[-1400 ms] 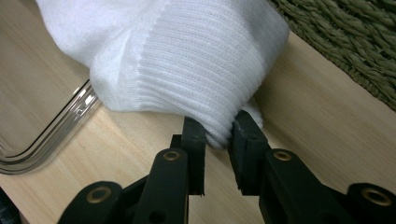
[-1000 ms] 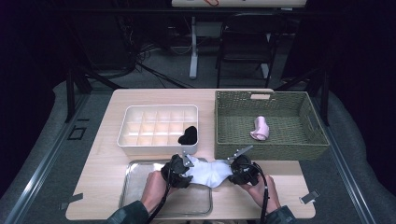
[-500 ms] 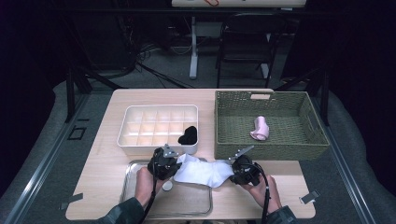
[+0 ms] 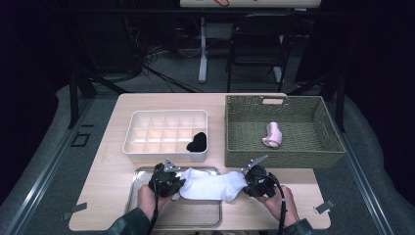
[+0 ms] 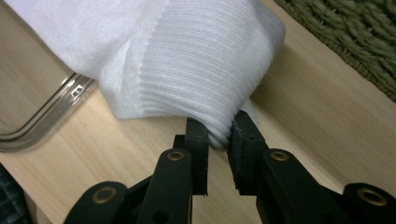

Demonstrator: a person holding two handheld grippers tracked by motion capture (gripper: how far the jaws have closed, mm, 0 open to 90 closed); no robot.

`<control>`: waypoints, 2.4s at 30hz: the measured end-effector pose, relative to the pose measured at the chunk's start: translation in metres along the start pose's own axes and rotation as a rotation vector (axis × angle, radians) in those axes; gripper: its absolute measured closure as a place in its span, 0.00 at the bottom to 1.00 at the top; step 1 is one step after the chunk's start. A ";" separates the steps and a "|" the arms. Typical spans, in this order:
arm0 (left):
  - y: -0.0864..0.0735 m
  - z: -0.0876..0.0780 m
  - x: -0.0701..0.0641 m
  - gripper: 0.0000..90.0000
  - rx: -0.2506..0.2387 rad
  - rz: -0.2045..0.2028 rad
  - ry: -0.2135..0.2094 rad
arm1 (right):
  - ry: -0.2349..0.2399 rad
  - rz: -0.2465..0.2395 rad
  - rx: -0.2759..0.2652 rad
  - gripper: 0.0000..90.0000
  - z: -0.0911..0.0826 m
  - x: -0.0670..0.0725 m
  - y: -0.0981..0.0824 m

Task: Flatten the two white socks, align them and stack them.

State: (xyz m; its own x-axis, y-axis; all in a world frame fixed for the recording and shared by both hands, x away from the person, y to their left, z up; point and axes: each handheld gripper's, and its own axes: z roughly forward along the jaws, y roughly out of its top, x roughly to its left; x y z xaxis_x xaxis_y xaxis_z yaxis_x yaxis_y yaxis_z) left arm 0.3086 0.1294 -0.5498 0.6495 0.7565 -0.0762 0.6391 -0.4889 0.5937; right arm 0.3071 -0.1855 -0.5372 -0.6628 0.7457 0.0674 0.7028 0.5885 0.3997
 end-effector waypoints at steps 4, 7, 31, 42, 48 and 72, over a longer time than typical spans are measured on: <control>-0.002 -0.006 0.010 0.75 0.012 -0.027 0.038 | 0.010 -0.003 0.016 0.85 -0.001 -0.003 -0.002; -0.003 -0.011 0.015 0.63 0.013 -0.040 0.054 | 0.017 0.042 -0.016 0.80 0.002 -0.004 -0.006; 0.016 0.011 0.006 0.77 0.093 0.072 -0.098 | 0.085 0.121 -0.028 0.92 0.001 -0.021 0.019; 0.014 0.012 -0.003 0.79 0.127 0.071 -0.088 | -0.022 0.048 0.004 0.78 -0.001 -0.007 0.020; 0.013 -0.005 0.002 0.72 0.089 0.044 -0.080 | 0.030 0.115 -0.080 0.75 -0.015 -0.027 0.006; 0.009 0.005 -0.005 0.76 0.178 0.131 -0.095 | -0.061 0.176 0.024 0.78 0.012 -0.040 0.001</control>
State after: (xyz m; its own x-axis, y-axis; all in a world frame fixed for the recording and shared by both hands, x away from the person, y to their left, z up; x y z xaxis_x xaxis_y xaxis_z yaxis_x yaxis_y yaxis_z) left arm 0.3133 0.1191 -0.5474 0.7621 0.6415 -0.0880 0.6041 -0.6556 0.4531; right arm 0.3376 -0.2113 -0.5501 -0.5124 0.8551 0.0789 0.8133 0.4537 0.3643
